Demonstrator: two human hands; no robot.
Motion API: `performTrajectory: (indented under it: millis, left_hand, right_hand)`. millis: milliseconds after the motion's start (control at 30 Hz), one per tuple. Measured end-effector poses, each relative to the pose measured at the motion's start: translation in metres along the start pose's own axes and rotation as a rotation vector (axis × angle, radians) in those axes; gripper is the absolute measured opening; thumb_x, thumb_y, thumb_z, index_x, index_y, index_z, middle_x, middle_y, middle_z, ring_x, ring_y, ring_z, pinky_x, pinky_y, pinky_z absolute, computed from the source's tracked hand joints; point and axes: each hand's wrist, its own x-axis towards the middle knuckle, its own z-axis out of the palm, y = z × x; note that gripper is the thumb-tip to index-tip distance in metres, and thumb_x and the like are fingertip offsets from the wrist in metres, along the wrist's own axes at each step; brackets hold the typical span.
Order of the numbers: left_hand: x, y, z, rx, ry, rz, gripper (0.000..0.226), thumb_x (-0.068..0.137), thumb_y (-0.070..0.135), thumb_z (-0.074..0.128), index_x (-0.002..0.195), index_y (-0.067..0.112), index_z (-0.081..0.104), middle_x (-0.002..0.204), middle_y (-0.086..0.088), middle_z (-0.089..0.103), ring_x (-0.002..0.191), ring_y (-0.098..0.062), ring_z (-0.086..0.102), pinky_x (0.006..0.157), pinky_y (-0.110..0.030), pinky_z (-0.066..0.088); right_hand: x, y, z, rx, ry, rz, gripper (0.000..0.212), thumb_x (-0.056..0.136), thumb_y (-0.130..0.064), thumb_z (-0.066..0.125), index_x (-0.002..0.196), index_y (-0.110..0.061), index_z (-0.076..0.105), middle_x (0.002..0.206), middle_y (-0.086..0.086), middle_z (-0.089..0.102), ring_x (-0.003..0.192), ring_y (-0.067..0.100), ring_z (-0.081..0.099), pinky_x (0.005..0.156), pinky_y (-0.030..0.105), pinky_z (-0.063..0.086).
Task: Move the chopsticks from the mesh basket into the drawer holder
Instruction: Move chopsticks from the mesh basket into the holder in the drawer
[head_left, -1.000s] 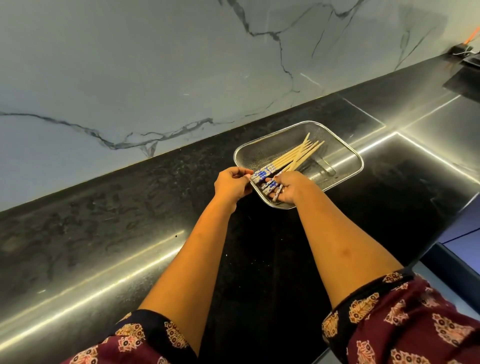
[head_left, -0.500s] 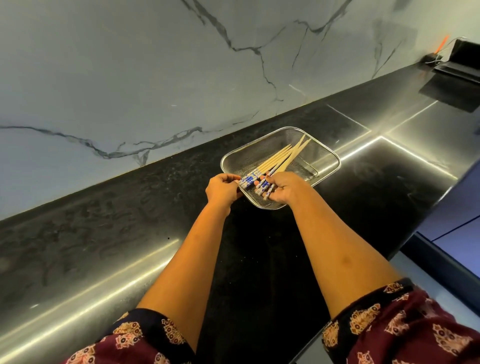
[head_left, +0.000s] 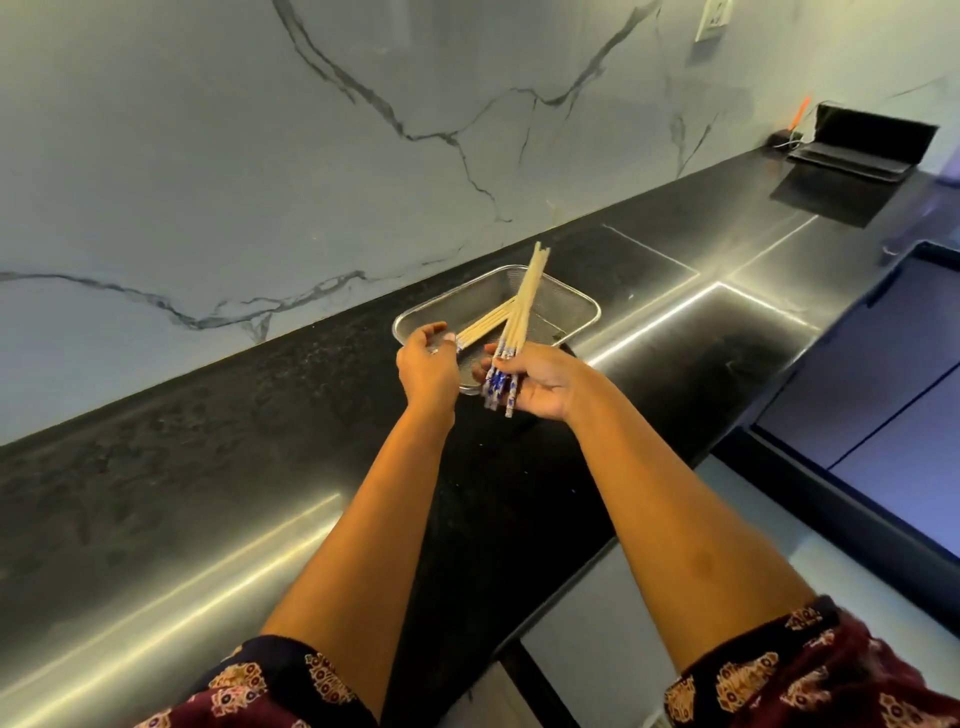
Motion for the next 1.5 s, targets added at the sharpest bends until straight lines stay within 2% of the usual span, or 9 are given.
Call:
performTrajectory:
  millis: [100,200,333,467,667,767,933,1300,1500]
  left_hand:
    - [-0.039,0.008,0.01,-0.06,-0.178,-0.15,0.027,0.097,0.027,0.048,0.12,0.013,0.053,0.107,-0.006,0.061,0.086,-0.015,0.061,0.061,-0.026,0.051]
    - [-0.086,0.01,0.019,-0.136,-0.292,-0.239,0.024,0.098,0.035,0.046,0.114,0.018,0.051,0.095,-0.004,0.061,0.087,-0.02,0.061,0.082,-0.042,0.055]
    - [-0.14,-0.004,0.032,-0.338,-0.359,-0.212,0.013,0.099,0.021,0.045,0.104,0.013,0.053,0.091,-0.006,0.065,0.078,-0.019,0.064,0.076,-0.032,0.051]
    - [-0.188,-0.019,0.05,-0.489,-0.337,-0.256,0.008,0.098,0.018,0.047,0.093,0.014,0.052,0.078,-0.003,0.06,0.068,-0.016,0.062,0.071,-0.03,0.054]
    - [-0.238,-0.025,0.072,-0.62,-0.181,-0.284,0.009,0.097,0.019,0.049,0.089,0.019,0.051,0.07,0.0,0.05,0.063,-0.011,0.052,0.068,-0.028,0.052]
    - [-0.26,-0.028,0.079,-0.646,-0.171,-0.262,0.007,0.097,0.017,0.049,0.09,0.018,0.051,0.072,-0.001,0.051,0.067,-0.013,0.054,0.079,-0.032,0.054]
    - [-0.287,-0.036,0.09,-0.621,-0.191,-0.232,0.009,0.098,0.017,0.047,0.09,0.018,0.051,0.07,-0.003,0.052,0.07,-0.017,0.057,0.079,-0.031,0.055]
    - [-0.306,-0.054,0.09,-0.589,-0.203,-0.206,0.009,0.097,0.021,0.048,0.105,0.017,0.052,0.076,-0.004,0.061,0.078,-0.019,0.065,0.08,-0.031,0.056]
    - [-0.315,-0.067,0.092,-0.542,-0.193,-0.222,0.007,0.098,0.022,0.046,0.1,0.022,0.053,0.076,-0.002,0.066,0.08,-0.019,0.069,0.088,-0.035,0.055]
  right_hand:
    - [-0.031,0.012,-0.018,-0.161,-0.137,0.029,0.022,0.098,0.005,0.038,0.107,-0.007,0.054,0.091,0.013,0.062,0.084,0.022,0.062,0.084,0.039,0.052]
    - [-0.062,0.029,-0.043,-0.388,-0.267,0.094,0.025,0.097,0.005,0.039,0.102,-0.012,0.057,0.093,0.011,0.064,0.086,0.022,0.065,0.08,0.037,0.054]
    - [-0.103,0.055,-0.08,-0.547,-0.316,0.154,0.024,0.096,0.002,0.045,0.106,-0.016,0.058,0.098,0.009,0.065,0.095,0.024,0.066,0.091,0.043,0.051]
    - [-0.147,0.082,-0.113,-0.537,-0.255,0.092,0.018,0.096,-0.002,0.048,0.111,-0.009,0.056,0.097,0.009,0.064,0.092,0.023,0.066,0.087,0.038,0.053]
    - [-0.2,0.128,-0.17,-0.138,-0.062,-0.008,0.021,0.095,-0.024,0.056,0.108,-0.009,0.062,0.109,0.013,0.066,0.095,0.024,0.066,0.095,0.037,0.052]
    - [-0.213,0.158,-0.187,0.237,0.077,-0.071,0.042,0.094,-0.041,0.052,0.113,-0.005,0.058,0.118,0.019,0.062,0.098,0.028,0.063,0.096,0.037,0.05]
    - [-0.221,0.183,-0.19,0.581,0.289,-0.203,0.064,0.097,-0.056,0.027,0.137,-0.008,0.044,0.148,0.015,0.042,0.133,0.035,0.043,0.112,0.041,0.031]
    - [-0.225,0.188,-0.181,0.717,0.205,-0.202,0.08,0.092,-0.067,0.02,0.144,-0.01,0.037,0.152,0.016,0.036,0.14,0.037,0.035,0.116,0.044,0.026]
    - [-0.223,0.19,-0.171,0.623,0.172,-0.21,0.07,0.094,-0.063,0.026,0.133,-0.01,0.049,0.143,0.016,0.049,0.115,0.034,0.056,0.103,0.041,0.041]
